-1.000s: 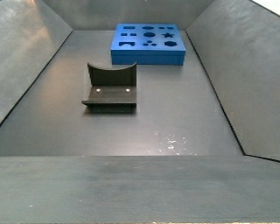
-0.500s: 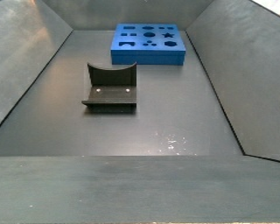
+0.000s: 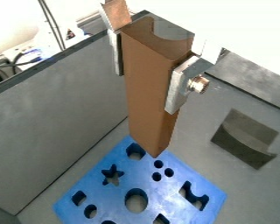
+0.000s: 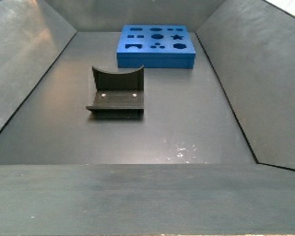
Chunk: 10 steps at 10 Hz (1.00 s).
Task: Pick up the arch object. Move up. Rotate the arch object. Move to above the board. Insert the arch object.
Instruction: Insert the arch object.
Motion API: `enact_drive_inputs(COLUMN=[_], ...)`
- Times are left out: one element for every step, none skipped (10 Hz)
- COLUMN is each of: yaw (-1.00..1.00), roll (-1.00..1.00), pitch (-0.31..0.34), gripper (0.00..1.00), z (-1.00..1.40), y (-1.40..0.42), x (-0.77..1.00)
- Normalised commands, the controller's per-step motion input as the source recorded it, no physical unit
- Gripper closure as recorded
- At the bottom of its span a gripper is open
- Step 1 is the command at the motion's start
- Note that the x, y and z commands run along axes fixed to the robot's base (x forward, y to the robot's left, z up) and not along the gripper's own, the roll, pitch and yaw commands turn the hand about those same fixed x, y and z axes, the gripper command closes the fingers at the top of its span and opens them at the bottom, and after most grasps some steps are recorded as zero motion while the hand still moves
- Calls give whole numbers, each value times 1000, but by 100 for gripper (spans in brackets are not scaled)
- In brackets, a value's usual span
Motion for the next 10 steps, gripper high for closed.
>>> enact_drive_inputs(yaw=[0, 0, 14, 60, 211, 260, 217, 149, 106, 26], roll=[-10, 0, 0, 0, -6, 0, 0, 0, 0, 0], pitch=[0, -19, 0, 19, 10, 64, 99, 113, 123, 126], gripper=[100, 100, 100, 100, 100, 100, 100, 100, 100, 100], z=[0, 0, 0, -57, 0, -49, -69, -143, -223, -311], y=[0, 0, -11, 0, 37, 34, 40, 51, 86, 117], x=[0, 0, 40, 446, 666, 891, 980, 1000, 1000, 1000])
